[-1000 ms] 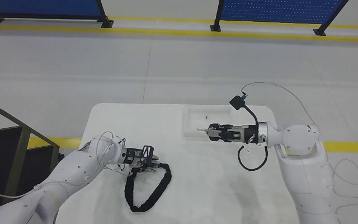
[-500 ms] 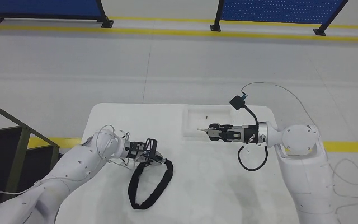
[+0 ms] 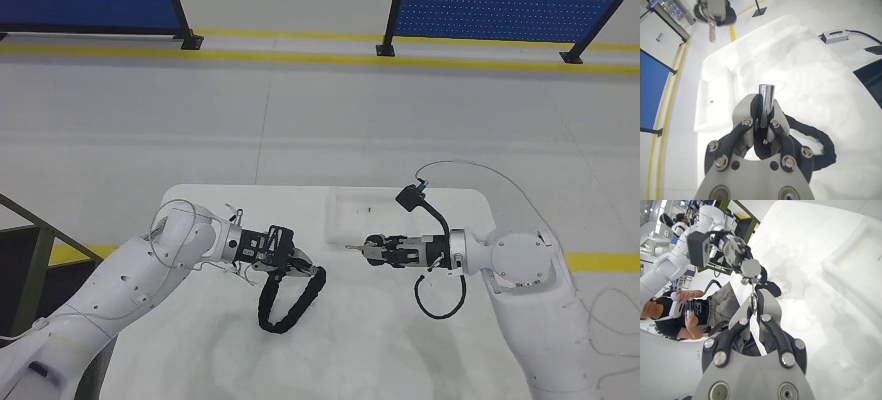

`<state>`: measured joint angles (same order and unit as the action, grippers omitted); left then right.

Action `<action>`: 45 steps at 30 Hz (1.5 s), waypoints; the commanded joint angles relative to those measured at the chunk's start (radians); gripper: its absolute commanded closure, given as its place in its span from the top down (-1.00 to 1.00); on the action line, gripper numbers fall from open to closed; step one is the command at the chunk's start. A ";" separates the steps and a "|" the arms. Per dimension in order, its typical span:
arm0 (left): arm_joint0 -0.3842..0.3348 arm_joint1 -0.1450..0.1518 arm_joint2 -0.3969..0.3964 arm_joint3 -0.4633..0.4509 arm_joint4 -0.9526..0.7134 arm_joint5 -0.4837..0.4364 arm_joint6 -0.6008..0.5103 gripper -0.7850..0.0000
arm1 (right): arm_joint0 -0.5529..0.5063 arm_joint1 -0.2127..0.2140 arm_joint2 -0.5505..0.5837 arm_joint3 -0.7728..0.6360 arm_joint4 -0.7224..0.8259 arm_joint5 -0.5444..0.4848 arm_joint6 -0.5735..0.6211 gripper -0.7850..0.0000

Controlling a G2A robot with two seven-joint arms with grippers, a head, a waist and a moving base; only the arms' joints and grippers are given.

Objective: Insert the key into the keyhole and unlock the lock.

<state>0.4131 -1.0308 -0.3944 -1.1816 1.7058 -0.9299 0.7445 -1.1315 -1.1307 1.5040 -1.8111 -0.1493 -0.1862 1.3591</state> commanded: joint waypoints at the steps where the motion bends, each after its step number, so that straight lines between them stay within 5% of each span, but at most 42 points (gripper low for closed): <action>1: 0.011 0.013 -0.026 -0.049 -0.012 -0.005 -0.034 -1.00 | -0.029 0.005 0.003 -0.050 -0.015 0.007 0.001 -1.00; 12: 0.050 0.038 -0.121 -0.188 -0.098 -0.033 -0.097 -1.00 | -0.150 0.026 0.063 -0.228 0.009 0.043 0.006 -1.00; 27: 0.058 0.042 -0.145 -0.200 -0.121 -0.041 -0.081 -1.00 | -0.159 0.028 0.052 -0.239 -0.007 0.039 0.021 -1.00; 33: 0.090 0.041 -0.163 -0.192 -0.174 -0.009 -0.091 -1.00 | -0.178 0.044 0.047 -0.389 -0.077 0.177 0.124 -1.00; 38: 0.096 0.021 -0.166 -0.205 -0.226 0.020 -0.158 -1.00 | -0.213 0.057 0.073 -0.532 -0.143 0.313 0.161 -1.00; 45: 0.048 -0.040 -0.106 -0.205 -0.230 0.039 -0.269 -1.00 | -0.191 0.072 0.101 -0.539 -0.145 0.419 0.177 -1.00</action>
<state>0.4686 -1.0598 -0.5098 -1.3957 1.4814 -0.8978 0.4873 -1.3282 -1.0614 1.6038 -2.3499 -0.2930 0.2177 1.5354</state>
